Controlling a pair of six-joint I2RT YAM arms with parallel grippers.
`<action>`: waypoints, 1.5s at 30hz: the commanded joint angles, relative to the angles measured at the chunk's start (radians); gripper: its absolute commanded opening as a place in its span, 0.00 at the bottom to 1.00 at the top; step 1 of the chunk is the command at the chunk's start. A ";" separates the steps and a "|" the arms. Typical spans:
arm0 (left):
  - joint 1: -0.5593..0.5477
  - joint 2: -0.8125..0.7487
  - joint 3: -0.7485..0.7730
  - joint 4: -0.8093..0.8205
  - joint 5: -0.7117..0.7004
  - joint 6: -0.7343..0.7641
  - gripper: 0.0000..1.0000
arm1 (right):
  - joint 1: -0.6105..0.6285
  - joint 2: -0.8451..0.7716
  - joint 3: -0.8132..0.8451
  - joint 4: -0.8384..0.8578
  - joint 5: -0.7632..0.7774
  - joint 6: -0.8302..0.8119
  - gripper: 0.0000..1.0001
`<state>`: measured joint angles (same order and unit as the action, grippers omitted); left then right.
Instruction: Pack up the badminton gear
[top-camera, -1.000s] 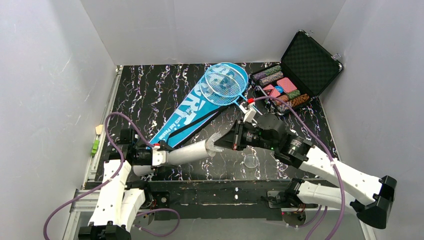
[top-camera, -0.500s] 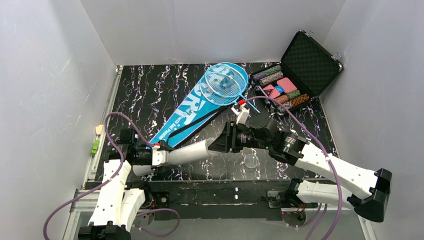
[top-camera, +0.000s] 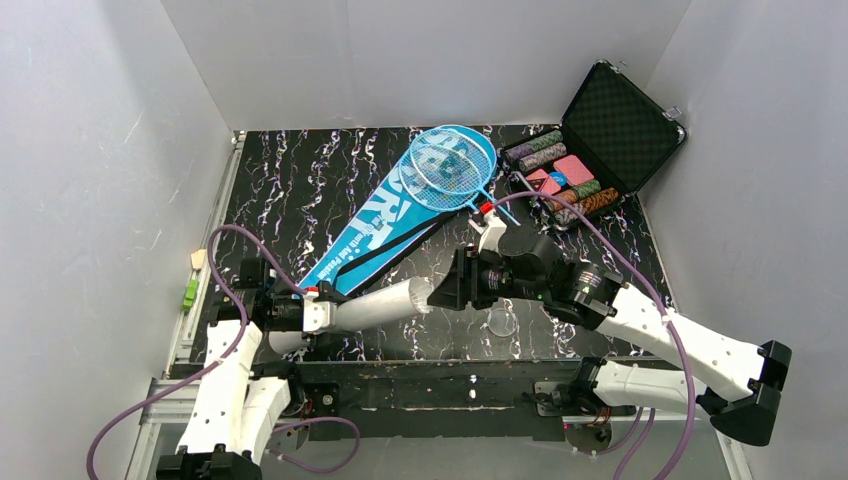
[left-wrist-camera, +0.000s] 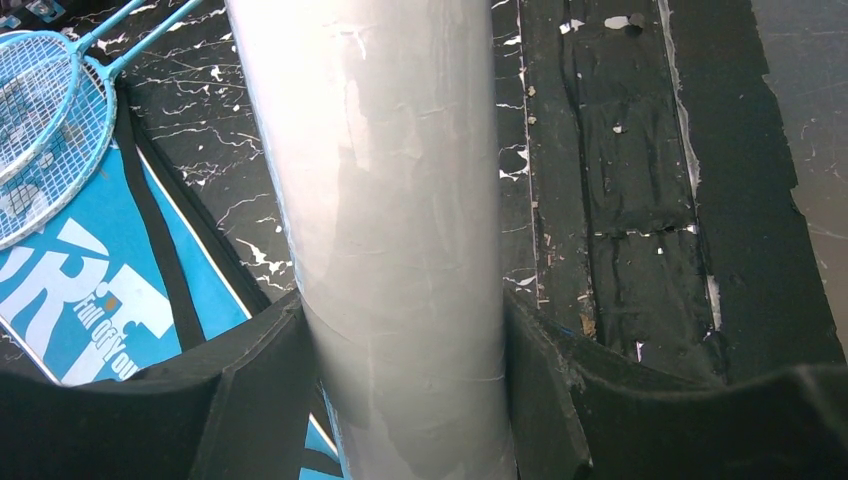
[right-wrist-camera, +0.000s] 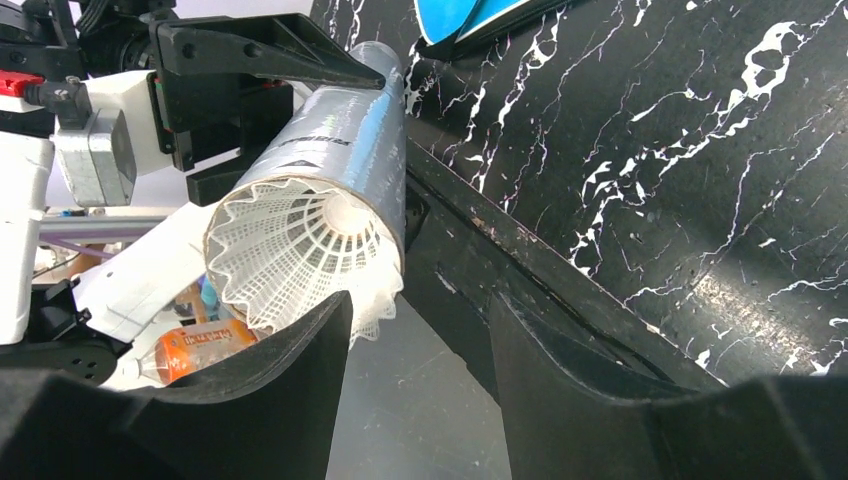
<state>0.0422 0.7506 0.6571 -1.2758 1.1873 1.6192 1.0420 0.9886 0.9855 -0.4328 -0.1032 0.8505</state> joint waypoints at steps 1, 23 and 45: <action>-0.001 -0.011 0.043 -0.004 0.067 0.002 0.05 | 0.003 0.005 0.013 0.013 0.000 -0.023 0.61; 0.000 -0.031 0.044 0.002 0.083 -0.018 0.05 | 0.054 0.214 0.097 0.133 -0.016 0.000 0.71; -0.001 -0.085 0.006 0.204 0.033 -0.286 0.05 | -0.510 -0.212 -0.264 -0.147 0.188 0.104 0.84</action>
<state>0.0422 0.6888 0.6617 -1.1862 1.1919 1.4860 0.6098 0.7349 0.8272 -0.5785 0.0830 0.9104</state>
